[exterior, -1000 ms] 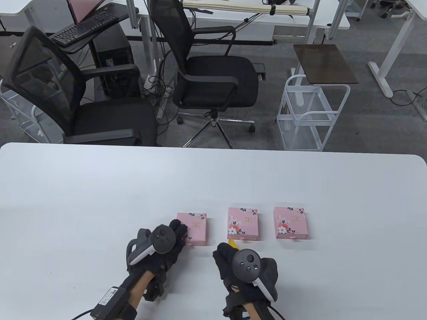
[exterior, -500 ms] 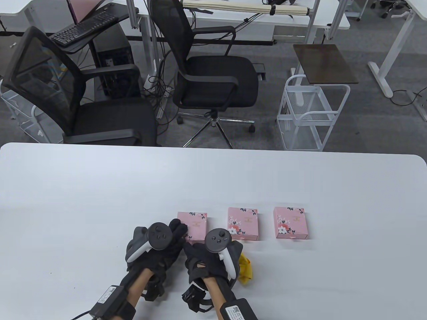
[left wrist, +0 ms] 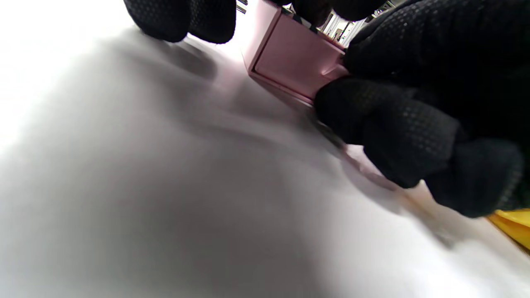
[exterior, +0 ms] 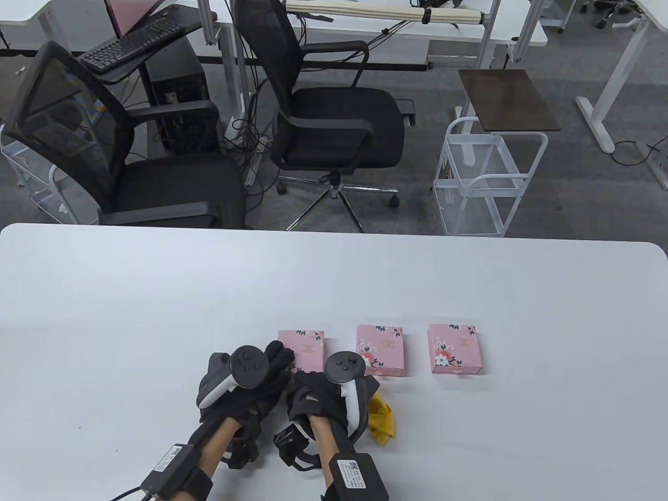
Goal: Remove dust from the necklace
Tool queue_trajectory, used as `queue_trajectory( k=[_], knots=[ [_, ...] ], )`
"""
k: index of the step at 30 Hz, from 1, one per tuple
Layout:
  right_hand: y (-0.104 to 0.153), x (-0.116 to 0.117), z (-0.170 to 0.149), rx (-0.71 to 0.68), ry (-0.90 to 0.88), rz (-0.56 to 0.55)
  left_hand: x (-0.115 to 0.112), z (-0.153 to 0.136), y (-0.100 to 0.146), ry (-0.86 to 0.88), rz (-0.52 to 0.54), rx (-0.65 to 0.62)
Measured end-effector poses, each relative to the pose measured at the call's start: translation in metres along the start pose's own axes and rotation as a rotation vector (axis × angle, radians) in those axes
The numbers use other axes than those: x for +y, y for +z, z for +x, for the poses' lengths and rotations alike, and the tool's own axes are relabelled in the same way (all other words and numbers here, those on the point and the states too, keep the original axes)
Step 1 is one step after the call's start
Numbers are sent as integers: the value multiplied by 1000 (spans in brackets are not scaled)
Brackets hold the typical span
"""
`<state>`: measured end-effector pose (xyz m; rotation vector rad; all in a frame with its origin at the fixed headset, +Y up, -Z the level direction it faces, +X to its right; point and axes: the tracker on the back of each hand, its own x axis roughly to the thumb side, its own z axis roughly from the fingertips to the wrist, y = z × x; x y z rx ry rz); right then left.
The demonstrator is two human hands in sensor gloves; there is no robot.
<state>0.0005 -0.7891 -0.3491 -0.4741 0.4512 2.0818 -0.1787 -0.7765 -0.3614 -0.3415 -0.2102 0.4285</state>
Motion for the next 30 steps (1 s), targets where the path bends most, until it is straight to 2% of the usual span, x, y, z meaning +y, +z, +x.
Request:
queue_trajectory(
  k=[3, 14, 30],
  knots=[
    [-2, 1, -2, 27, -50, -3, 0, 0, 0, 3, 2, 1],
    [11, 4, -7, 23, -18, -50, 2, 2, -2, -40, 7, 8],
    [45, 1, -32, 15, 4, 83, 2, 2, -2, -30, -6, 9]
  ],
)
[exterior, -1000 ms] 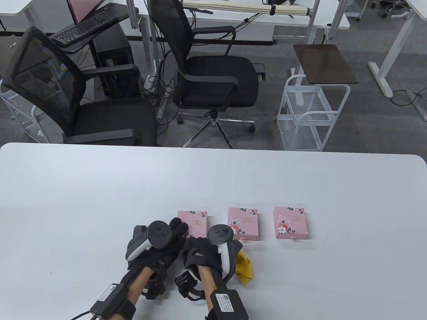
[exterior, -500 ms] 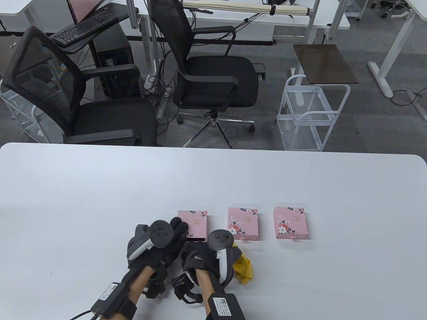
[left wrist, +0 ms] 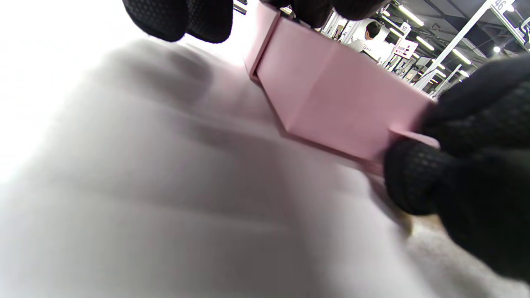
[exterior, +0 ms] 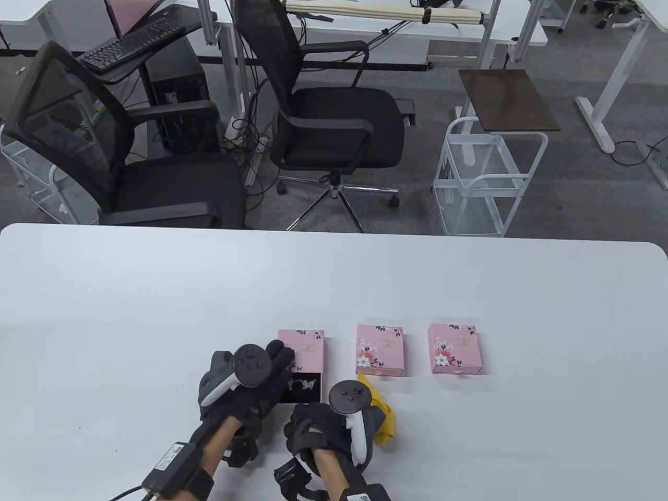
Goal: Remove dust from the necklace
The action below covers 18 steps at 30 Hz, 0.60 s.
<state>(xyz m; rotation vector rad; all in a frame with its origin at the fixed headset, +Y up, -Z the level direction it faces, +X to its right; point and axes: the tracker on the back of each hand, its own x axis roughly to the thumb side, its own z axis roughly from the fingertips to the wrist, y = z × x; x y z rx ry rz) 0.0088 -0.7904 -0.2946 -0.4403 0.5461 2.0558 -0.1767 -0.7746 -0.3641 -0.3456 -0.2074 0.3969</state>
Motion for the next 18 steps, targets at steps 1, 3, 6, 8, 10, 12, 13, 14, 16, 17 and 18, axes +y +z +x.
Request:
queue_trajectory(
  k=[1, 3, 6, 8, 10, 12, 13, 14, 16, 17, 18],
  knots=[
    [2, 0, -1, 2, -1, 9, 0, 0, 0, -1, 0, 0],
    [5, 1, -5, 5, -12, 22, 0, 0, 0, -1, 1, -1],
    [7, 0, -10, 19, -50, 37, 0, 0, 0, -3, 1, -1],
    [7, -1, -13, 22, -58, 39, 0, 0, 0, -7, 0, -1],
    [9, -2, -14, 23, -60, 42, 0, 0, 0, -7, -1, 0],
    [10, -2, -15, 21, -49, 48, 0, 0, 0, -6, -3, -1],
    [11, -2, -16, 21, -49, 50, 0, 0, 0, -6, -4, -1],
    [12, -2, -17, 25, -56, 57, 0, 0, 0, -7, -4, -1],
    [14, -1, -19, 27, -75, 69, 0, 0, 0, -9, -4, -1],
    [14, -2, -19, 21, -62, 69, 0, 0, 0, -9, -3, -1],
    [15, -2, -19, 16, -50, 68, -1, 0, 0, -8, -3, -2]
  ],
)
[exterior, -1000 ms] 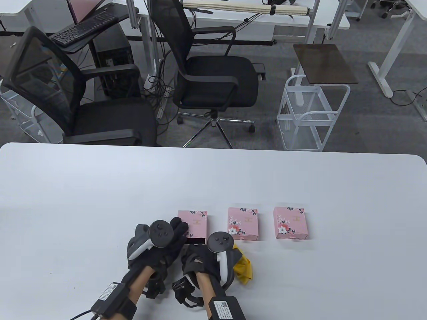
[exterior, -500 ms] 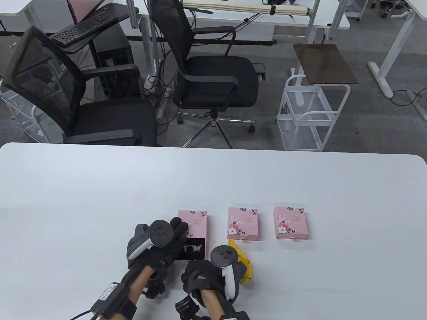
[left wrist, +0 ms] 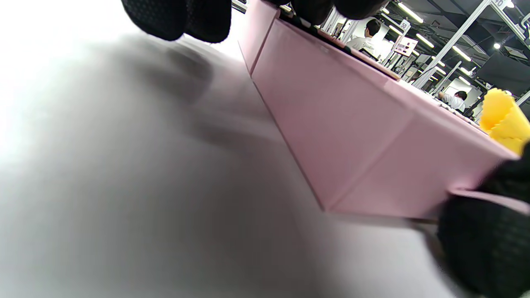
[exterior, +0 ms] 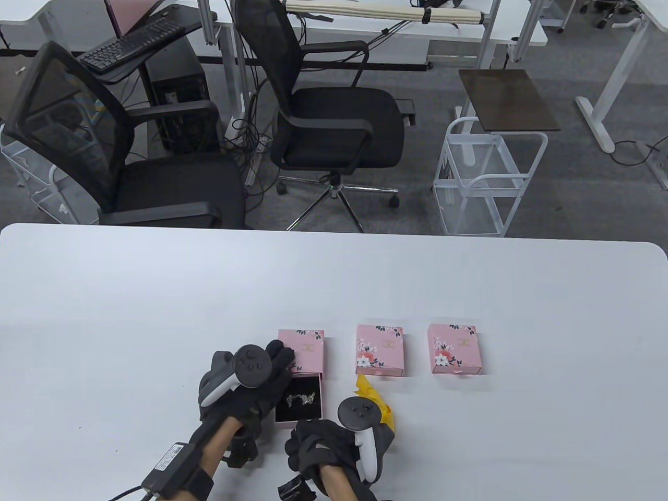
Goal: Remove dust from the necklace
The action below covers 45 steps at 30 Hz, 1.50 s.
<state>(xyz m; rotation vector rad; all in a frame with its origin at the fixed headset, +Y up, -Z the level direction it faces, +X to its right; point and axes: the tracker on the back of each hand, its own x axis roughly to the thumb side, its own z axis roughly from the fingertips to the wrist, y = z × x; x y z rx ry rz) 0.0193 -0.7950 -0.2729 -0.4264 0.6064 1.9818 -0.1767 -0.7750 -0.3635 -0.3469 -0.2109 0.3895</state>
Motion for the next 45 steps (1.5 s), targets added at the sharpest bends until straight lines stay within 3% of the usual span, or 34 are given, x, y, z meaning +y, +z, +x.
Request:
queue_trajectory(
  k=[9, 13, 16, 23, 25, 29, 45],
  knots=[
    [17, -21, 14, -79, 132, 59, 14, 3, 7, 63, 33, -34],
    [32, -41, 38, -174, 251, 8, 30, 12, 23, 85, 101, -77],
    [34, -49, 65, -329, 394, -120, 38, 16, 48, 46, 156, -110],
    [15, -23, 81, -424, 743, -272, 39, -4, 86, 21, 261, -93],
    [14, -15, 80, -447, 813, -297, 37, -8, 87, -1, 199, -50],
    [9, -1, 79, -459, 991, -327, 34, -10, 86, 9, 202, -44],
    [0, 14, 74, -406, 1145, -364, 37, 0, 101, -58, 243, -62]
  ],
)
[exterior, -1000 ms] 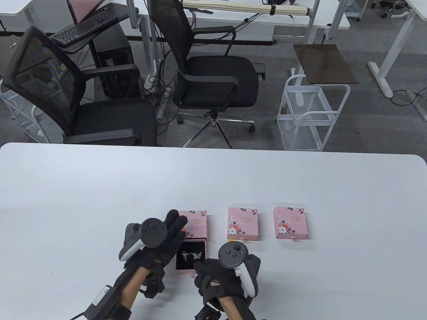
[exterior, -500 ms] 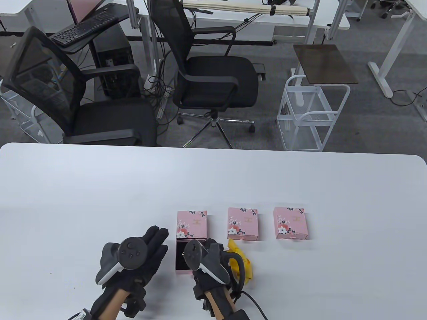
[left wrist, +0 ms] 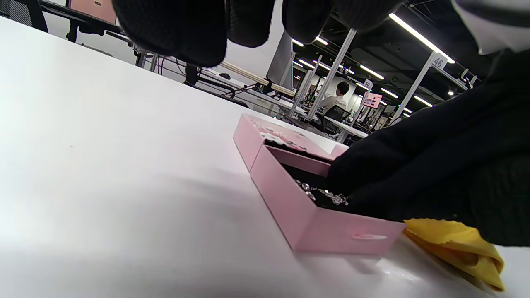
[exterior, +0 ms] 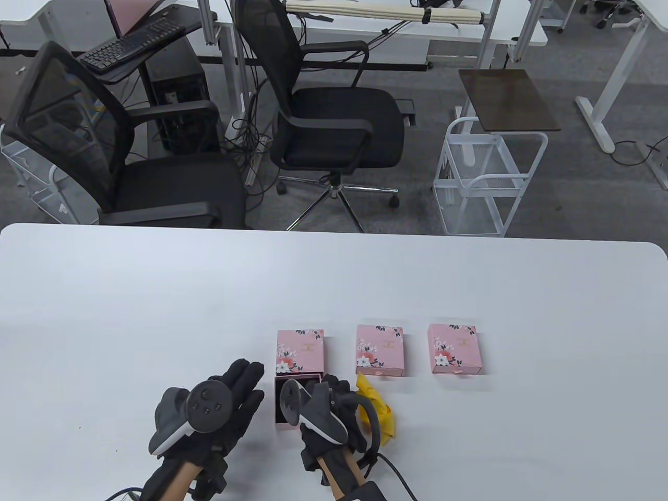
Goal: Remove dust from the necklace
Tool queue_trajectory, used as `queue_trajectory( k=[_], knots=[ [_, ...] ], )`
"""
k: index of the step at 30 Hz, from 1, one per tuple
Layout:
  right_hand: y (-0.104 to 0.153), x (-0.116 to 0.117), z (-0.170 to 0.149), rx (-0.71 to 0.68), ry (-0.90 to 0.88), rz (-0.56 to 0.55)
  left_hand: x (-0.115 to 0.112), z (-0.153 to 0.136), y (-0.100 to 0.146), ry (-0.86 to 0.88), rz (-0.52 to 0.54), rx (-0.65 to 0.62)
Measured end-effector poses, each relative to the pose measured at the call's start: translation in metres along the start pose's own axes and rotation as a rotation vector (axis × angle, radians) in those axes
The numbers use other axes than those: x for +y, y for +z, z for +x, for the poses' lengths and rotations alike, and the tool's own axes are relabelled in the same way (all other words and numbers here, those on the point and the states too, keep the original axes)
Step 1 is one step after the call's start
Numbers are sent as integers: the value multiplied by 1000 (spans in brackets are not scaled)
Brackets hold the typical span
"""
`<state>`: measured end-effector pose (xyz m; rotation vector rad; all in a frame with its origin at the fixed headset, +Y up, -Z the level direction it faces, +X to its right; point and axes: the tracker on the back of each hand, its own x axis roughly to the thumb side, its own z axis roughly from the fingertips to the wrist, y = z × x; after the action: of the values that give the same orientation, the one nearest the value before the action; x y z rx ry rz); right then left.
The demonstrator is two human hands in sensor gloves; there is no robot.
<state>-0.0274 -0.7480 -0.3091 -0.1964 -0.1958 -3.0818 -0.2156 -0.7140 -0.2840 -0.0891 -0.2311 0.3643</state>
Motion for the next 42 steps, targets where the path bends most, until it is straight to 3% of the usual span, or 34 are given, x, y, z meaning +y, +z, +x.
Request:
queue_trajectory(
  k=[8, 20, 23, 29, 37, 42],
  knots=[
    [2, 1, 7, 7, 103, -72, 2, -1, 2, 1, 2, 1],
    [2, 3, 2, -29, 88, -89, -1, 3, 4, -40, 7, -5],
    [5, -3, 0, -36, 64, -153, 0, 1, 4, -29, 16, 2],
    [13, -20, -5, -49, -96, -240, 3, -1, 5, -7, 42, -4],
    [27, -55, -11, -100, -391, -276, 14, -1, 12, 88, 253, -63],
    [27, -86, -15, -142, -483, -284, 16, -2, 13, 132, 289, -78]
  ],
)
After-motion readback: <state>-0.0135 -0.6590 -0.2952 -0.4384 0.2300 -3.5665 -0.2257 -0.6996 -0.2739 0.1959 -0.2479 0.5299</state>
